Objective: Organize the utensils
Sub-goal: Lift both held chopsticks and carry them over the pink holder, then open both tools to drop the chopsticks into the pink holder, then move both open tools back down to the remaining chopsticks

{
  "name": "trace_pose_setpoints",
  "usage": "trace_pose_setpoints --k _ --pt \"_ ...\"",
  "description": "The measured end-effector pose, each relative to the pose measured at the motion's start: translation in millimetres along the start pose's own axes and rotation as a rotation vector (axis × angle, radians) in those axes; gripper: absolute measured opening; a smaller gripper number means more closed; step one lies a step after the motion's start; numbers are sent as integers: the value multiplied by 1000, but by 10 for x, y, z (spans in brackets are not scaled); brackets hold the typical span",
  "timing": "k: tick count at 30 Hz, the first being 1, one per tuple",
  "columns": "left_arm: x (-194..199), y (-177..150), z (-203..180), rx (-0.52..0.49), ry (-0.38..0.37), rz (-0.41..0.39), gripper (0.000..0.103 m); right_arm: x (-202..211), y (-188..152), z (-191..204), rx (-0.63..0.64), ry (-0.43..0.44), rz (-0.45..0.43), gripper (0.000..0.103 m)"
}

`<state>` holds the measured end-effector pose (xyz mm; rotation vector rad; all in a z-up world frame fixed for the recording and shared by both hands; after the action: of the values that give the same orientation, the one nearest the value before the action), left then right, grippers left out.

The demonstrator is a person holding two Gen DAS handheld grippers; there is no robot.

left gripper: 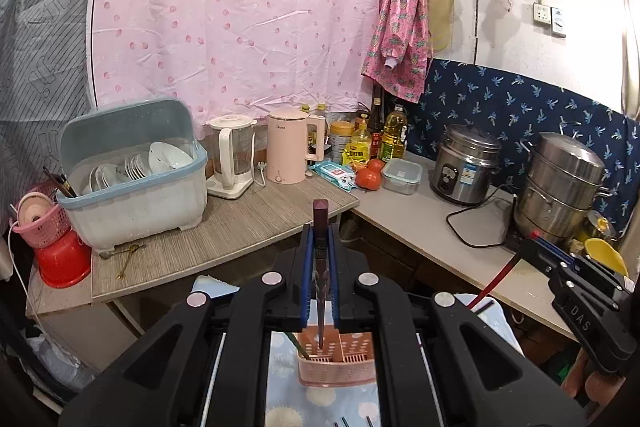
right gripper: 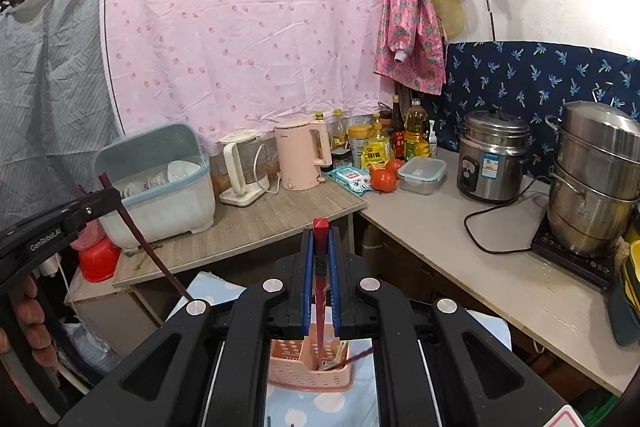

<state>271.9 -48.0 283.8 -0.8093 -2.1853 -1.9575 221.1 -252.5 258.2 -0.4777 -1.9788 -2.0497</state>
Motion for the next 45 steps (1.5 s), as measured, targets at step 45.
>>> trace_pose_setpoints --k 45 --pt "-131 -1430 347 66 77 247 39 163 -1516 103 -34 -16 212 37"
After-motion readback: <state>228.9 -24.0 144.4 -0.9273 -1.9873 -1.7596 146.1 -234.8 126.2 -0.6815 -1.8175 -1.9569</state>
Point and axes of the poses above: each gripper's, at about its wrist camera, not at the fingertips, and x roughly against the way its jaws point, z to its left, y to its top, the point moved 1 cm from there along -x, roughly the way its jaws point, and after that the axes turned 6 degrees about x, right-handed, at the moved point
